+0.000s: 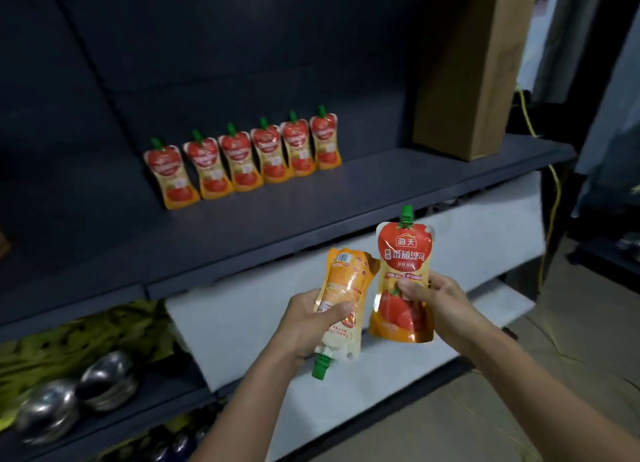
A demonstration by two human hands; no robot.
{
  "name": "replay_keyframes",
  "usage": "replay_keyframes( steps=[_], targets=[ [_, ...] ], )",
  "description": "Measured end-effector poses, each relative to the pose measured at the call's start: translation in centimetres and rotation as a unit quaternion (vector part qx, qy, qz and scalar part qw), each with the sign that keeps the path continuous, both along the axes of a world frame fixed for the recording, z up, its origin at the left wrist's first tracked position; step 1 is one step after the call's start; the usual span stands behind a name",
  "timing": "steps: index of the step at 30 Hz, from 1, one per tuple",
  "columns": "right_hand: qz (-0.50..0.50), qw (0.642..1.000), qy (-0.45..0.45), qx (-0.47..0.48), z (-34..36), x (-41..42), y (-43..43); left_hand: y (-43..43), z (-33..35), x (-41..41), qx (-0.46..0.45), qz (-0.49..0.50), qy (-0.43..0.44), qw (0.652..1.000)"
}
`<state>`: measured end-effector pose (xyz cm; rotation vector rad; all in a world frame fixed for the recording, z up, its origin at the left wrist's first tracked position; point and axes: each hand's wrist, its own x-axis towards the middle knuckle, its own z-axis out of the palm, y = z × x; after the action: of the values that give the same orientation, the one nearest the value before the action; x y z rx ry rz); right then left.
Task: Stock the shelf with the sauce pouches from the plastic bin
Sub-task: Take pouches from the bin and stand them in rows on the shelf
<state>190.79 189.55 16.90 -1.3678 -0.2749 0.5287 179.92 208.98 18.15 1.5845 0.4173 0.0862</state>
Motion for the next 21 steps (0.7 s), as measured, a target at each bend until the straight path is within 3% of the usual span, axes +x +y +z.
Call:
replay_keyframes(
  steps=[8,15,21],
  targets=[
    [0.136,0.988,0.059,0.051,3.7,5.3,12.1,9.2,3.4,2.8,-0.007,0.044,-0.111,0.993],
    [0.186,0.974,0.103,0.074,6.5,10.9,19.3,15.7,7.0,6.0,0.074,0.046,-0.089,0.992],
    [0.206,0.964,0.152,0.076,7.8,13.5,24.8,20.5,9.0,6.4,-0.008,-0.008,-0.097,0.995]
  ],
)
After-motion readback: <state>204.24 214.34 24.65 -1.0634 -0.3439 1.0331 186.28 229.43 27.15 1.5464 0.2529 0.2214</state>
